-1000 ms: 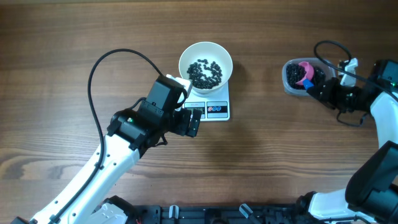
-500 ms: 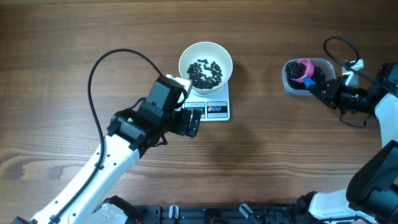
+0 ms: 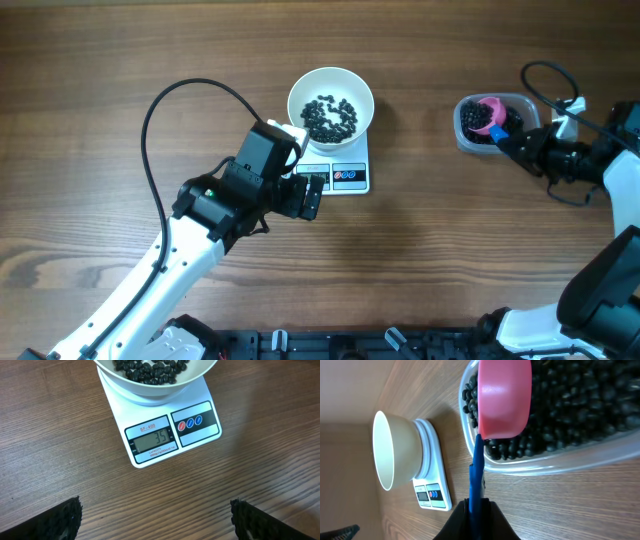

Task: Scoop item into bowl and weigh 150g on scale
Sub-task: 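Scoop beans again from the tub with the right gripper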

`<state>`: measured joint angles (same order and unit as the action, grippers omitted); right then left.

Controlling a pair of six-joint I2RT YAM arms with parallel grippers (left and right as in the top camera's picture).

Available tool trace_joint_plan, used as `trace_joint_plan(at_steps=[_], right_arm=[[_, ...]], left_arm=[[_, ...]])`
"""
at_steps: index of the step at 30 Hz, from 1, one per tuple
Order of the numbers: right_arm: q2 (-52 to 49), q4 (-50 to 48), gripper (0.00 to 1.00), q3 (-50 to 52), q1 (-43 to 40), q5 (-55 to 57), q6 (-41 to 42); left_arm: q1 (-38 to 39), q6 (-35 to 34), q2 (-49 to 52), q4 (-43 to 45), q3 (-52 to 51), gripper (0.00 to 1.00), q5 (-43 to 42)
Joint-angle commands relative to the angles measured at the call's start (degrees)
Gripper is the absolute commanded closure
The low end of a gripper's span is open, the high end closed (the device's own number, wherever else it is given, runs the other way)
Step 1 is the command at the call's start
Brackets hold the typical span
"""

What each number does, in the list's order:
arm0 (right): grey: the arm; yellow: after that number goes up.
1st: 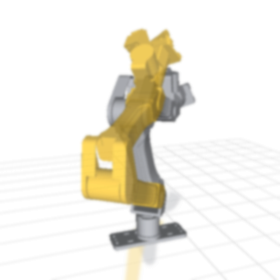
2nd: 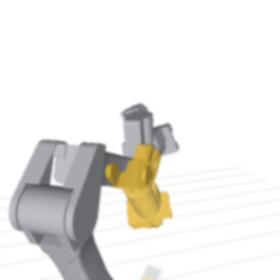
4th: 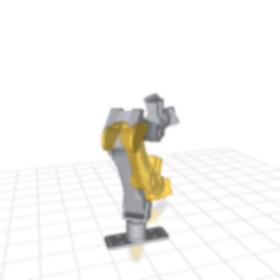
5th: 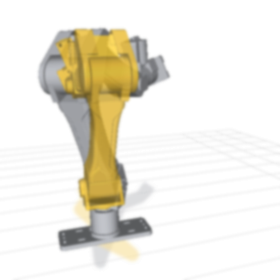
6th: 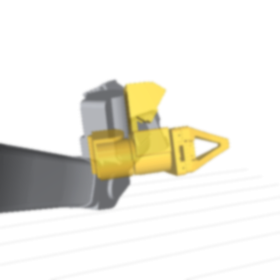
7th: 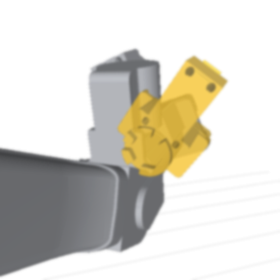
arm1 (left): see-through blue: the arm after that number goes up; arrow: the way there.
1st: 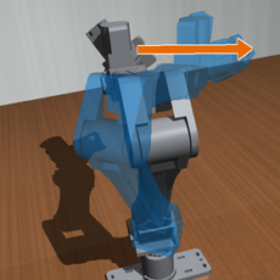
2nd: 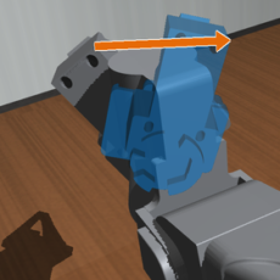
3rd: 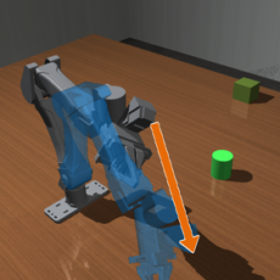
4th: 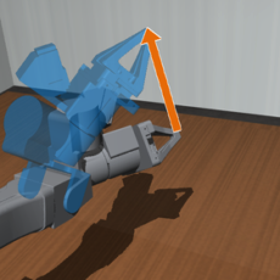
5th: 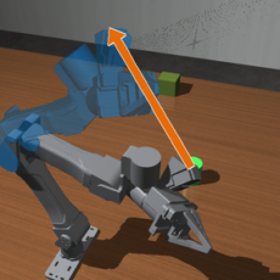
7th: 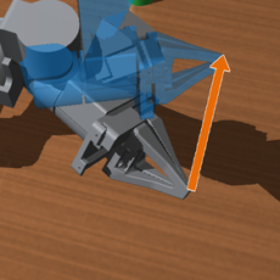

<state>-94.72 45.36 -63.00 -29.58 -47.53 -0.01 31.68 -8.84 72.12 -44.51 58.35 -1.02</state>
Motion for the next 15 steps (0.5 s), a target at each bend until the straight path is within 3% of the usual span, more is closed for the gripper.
trace_joint_plan(at_steps=[1,5,15], right_arm=[[-0.6,0.8,0.96,0.7,-3.7,-3.5,-1.9],[-0.6,1.9,0.96,0.7,-7.4,-7.9,-3.2],[-0.6,3.8,0.96,0.7,-7.6,-16.1,-2.9]], left_arm=[[-0.5,0.7,0.0,0.2,-0.7,0.0,-0.5],[-0.5,0.7,0.0,0.2,-0.7,0.0,-0.5],[-0.5,0.7,0.0,0.2,-0.7,0.0,-0.5]])
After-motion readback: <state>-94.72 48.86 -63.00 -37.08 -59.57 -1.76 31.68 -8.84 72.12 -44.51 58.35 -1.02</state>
